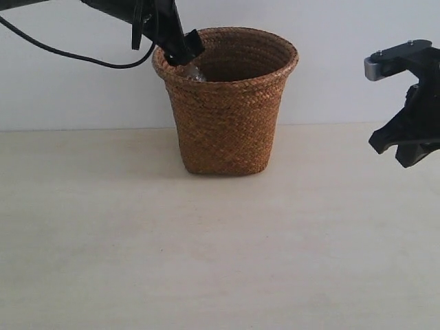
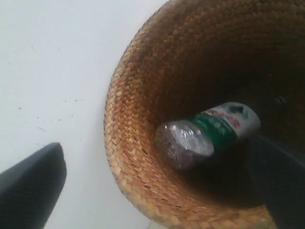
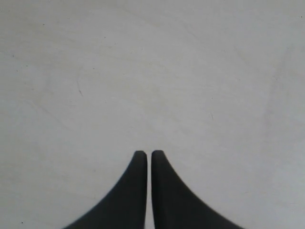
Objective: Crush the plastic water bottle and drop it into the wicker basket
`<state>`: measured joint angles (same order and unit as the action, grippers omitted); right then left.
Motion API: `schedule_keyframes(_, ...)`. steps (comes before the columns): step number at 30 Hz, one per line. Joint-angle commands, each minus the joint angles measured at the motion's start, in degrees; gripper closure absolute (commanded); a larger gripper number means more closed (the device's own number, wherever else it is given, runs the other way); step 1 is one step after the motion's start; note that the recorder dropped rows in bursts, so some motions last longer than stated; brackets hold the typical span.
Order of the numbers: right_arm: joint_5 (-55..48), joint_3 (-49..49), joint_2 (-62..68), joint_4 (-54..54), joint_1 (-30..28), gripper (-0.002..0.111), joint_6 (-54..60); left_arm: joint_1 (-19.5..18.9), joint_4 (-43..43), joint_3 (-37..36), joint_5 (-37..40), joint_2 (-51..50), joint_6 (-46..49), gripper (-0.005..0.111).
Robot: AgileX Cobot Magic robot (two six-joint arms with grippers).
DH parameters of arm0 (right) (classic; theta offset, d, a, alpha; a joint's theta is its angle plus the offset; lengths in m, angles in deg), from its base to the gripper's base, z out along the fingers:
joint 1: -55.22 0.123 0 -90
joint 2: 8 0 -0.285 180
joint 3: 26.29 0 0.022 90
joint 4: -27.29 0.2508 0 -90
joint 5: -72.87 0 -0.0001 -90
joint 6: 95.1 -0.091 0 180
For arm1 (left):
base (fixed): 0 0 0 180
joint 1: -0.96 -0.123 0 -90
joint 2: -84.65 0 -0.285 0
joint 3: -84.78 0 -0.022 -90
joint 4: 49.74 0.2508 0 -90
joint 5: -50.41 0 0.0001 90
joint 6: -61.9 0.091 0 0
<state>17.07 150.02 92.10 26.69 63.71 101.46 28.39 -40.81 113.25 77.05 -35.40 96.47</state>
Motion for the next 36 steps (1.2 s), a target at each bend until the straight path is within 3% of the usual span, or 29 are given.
schedule_keyframes(1, 0.7, -0.2, -0.2, 0.1, -0.4, 0.108, 0.5, 0.4, 0.1, 0.4, 4.2, 0.5, -0.7, 0.015)
schedule_keyframes(4, 1.2, -0.2, -0.2, 0.1, -0.4, 0.108, 0.4, 0.4, 0.1, 0.4, 11.3, 0.6, -0.7, 0.031)
schedule_keyframes(7, 0.8, -0.2, -0.2, 0.3, -0.4, 0.108, 0.0, 0.4, 0.1, 0.4, 21.2, 0.6, -0.7, 0.065)
schedule_keyframes(9, -0.6, -0.2, -0.2, 0.3, -0.4, 0.108, 0.0, 0.4, 0.1, 0.4, 29.6, 0.6, -0.4, 0.098)
schedule_keyframes(10, -1.6, -0.2, -0.2, 0.3, -0.5, 0.108, -0.1, 0.4, 0.5, 0.4, 33.0, 0.6, 0.4, 0.102)
schedule_keyframes(13, -6.8, -0.2, -0.3, -0.8, -0.8, 0.108, -1.3, 0.4, 1.7, 0.4, 43.3, 0.6, -1.8, 0.103)
schedule_keyframes(21, -13.4, -0.8, -5.0, -0.5, -8.4, 0.108, -7.2, 0.4, 0.7, -6.3, 43.3, 8.4, -10.6, 0.103)
schedule_keyframes(30, 7.5, -14.3, -23.1, 0.1, -10.3, 0.108, -8.6, 0.4, 0.9, -22.0, 43.3, 23.3, -20.3, 0.103)
schedule_keyframes(36, 21.4, -25.2, -36.9, 0.1, -10.3, 0.108, -10.0, 0.4, 0.9, -36.9, 32.7, 36.7, -25.1, 0.103)
